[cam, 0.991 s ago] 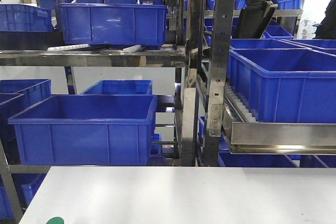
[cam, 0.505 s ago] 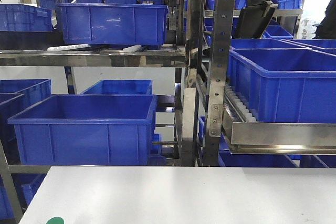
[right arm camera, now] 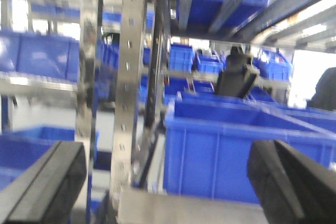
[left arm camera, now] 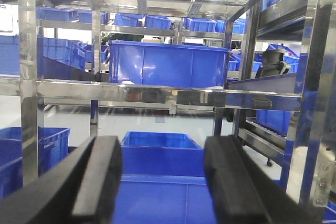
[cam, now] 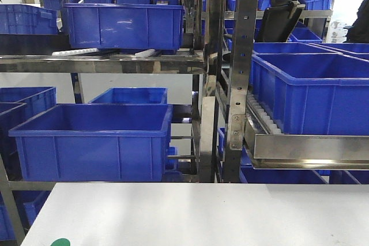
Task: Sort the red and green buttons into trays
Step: 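Close the left gripper on the green button and the right gripper on the red button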
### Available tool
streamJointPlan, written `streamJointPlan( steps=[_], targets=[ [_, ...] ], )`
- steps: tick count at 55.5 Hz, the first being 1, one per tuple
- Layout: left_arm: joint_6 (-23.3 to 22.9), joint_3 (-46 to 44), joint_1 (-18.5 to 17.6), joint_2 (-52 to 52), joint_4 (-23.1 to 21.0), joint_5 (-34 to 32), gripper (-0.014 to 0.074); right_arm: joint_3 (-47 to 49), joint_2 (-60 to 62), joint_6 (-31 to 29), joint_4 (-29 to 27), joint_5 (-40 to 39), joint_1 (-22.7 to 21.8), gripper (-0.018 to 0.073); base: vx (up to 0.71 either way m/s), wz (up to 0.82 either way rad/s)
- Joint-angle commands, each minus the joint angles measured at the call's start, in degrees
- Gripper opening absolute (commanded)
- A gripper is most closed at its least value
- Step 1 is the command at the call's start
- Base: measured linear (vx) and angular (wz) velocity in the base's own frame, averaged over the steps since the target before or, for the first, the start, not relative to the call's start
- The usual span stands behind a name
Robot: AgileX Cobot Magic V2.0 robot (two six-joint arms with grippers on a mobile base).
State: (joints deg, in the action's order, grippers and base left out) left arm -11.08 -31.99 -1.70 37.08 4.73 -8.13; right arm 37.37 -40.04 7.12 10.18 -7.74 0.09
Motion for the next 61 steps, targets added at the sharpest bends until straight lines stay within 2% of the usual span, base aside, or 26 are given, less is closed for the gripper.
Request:
streamJointPlan(
  steps=[1, 6, 11, 15, 20, 23, 28, 32, 39, 61],
  targets=[
    [-0.2, -2.0, -0.5, 0.2, -0.1, -5.0, 0.0516, 1.3, -0.7, 0.3, -1.3, -6.5, -0.1, 0.0722, 0.00, 0.00],
    [-0.8, -2.0, -0.5, 0.2, -0.1, -5.0, 0.0514, -4.4, -4.2, 0.3, -1.4, -7.5, -0.1, 0.0704, 0.00, 0.00],
    [-1.8, -2.0, -0.5, 0.2, -0.1, -5.0, 0.0514, -14.5, -8.7, 1.4, -1.8, -12.2, -0.1, 0.0676, 0.00, 0.00],
    [-1.8, -2.0, -0.5, 0.2, -0.1, -5.0, 0.0514, -22.2, -12.5, 1.5, -1.5, -20.1, -0.1, 0.0655, 0.00, 0.00],
    [-1.8, -2.0, -0.5, 0.2, -0.1, -5.0, 0.0514, -29.9, -17.6, 1.2, -1.5, -34.8, -0.1, 0.0632, 0.00, 0.00],
    [-1.8, -2.0, -0.5, 0.2, -0.1, -5.0, 0.0514, -33.3, -21.8, -1.0, -1.5, -42.7, -0.1, 0.0618, 0.00, 0.00],
    [-1.8, -2.0, -0.5, 0.2, -0.1, -5.0, 0.0514, -34.9, -30.5, -5.5, -2.1, -48.4, -0.1, 0.0603, 0.00, 0.00],
    [-1.8, -2.0, -0.5, 0.2, -0.1, -5.0, 0.0514, -34.7, -37.6, -4.6, -1.5, -54.1, -0.1, 0.0596, 0.00, 0.00],
    [-1.7, -2.0, -0.5, 0.2, -0.1, -5.0, 0.0514, -34.3, -50.0, -4.7, -1.2, -69.2, -0.1, 0.0594, 0.00, 0.00],
    [-1.6, -2.0, -0.5, 0.2, -0.1, -5.1, 0.0514, -21.8, -65.7, -6.4, 0.3, -69.0, -0.1, 0.0594, 0.00, 0.00]
  ],
)
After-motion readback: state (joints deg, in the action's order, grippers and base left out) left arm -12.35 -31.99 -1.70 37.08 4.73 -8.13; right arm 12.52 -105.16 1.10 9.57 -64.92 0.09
